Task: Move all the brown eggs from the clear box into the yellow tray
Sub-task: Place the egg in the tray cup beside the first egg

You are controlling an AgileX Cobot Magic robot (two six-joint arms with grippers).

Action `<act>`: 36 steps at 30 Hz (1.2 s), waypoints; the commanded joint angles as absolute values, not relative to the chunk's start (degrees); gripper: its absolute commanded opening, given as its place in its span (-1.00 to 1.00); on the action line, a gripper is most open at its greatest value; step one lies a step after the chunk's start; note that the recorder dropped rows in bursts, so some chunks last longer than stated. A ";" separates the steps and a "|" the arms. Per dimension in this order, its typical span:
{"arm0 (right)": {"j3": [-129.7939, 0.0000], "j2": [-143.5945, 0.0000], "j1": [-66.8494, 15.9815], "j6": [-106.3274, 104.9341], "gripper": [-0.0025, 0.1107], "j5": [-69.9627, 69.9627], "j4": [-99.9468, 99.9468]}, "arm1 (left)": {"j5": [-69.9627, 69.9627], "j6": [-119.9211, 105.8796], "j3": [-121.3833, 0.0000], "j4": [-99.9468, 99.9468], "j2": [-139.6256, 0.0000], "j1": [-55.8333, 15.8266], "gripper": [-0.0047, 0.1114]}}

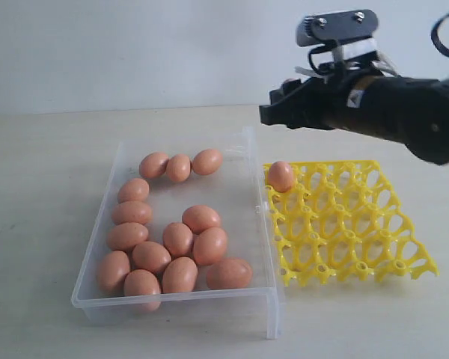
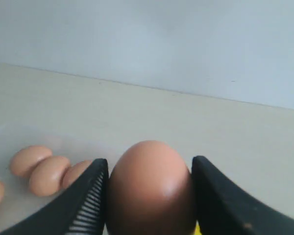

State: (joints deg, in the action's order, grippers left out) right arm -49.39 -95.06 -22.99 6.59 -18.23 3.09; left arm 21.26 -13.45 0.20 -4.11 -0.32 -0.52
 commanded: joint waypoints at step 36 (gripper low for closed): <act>-45.07 -115.74 -16.28 14.96 -0.96 -42.60 1.57 | 20.83 -13.45 0.00 -4.19 0.00 -0.60 -0.92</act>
State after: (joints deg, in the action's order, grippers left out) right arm -44.76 -115.69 -16.61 15.17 -42.54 2.26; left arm 21.26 -13.45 0.20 -4.11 -0.32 -0.52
